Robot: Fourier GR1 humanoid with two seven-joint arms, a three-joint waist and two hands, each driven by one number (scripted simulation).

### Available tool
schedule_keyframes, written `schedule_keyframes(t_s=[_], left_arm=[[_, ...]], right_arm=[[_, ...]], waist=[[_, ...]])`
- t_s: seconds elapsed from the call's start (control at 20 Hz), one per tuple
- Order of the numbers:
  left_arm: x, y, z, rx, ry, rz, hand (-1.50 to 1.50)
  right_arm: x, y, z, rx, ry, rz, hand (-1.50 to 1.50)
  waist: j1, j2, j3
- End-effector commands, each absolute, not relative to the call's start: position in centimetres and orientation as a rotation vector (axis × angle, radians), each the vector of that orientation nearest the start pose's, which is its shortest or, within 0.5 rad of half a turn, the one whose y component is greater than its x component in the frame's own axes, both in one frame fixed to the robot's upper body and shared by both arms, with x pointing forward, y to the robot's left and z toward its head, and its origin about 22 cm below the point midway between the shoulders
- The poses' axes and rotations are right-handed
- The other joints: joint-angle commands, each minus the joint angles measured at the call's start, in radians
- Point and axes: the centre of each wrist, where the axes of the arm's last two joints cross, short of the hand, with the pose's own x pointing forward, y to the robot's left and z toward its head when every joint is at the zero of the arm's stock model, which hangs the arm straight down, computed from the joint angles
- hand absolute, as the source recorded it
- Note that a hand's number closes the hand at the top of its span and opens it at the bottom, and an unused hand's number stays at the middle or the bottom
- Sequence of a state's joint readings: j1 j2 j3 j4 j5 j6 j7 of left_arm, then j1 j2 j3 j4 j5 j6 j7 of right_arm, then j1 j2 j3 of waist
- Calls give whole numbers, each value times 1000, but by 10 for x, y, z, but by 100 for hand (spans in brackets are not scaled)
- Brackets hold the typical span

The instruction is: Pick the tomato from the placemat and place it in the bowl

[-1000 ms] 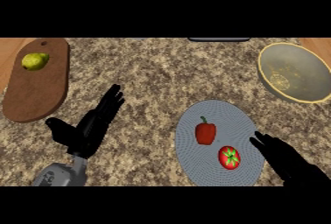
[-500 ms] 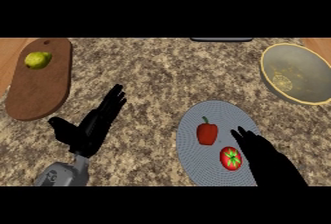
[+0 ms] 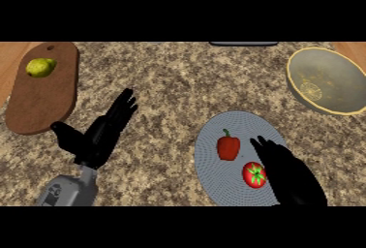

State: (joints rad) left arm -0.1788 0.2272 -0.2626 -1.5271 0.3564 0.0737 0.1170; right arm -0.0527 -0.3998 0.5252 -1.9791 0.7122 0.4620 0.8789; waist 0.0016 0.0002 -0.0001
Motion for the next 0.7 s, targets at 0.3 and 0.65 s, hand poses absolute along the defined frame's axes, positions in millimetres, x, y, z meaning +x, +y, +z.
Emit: schedule_keyframes(t_s=[0.3,0.65], left_arm=[[278,209,26,-272,-1491,-124,0],[258,195,21,-259,-1487,-139,0]], right_arm=[[201,-170,62,-779,-851,1269,-150],[206,-171,58,-810,-849,1256,-150]], waist=[[-4,0,0],[-3,-1,0]])
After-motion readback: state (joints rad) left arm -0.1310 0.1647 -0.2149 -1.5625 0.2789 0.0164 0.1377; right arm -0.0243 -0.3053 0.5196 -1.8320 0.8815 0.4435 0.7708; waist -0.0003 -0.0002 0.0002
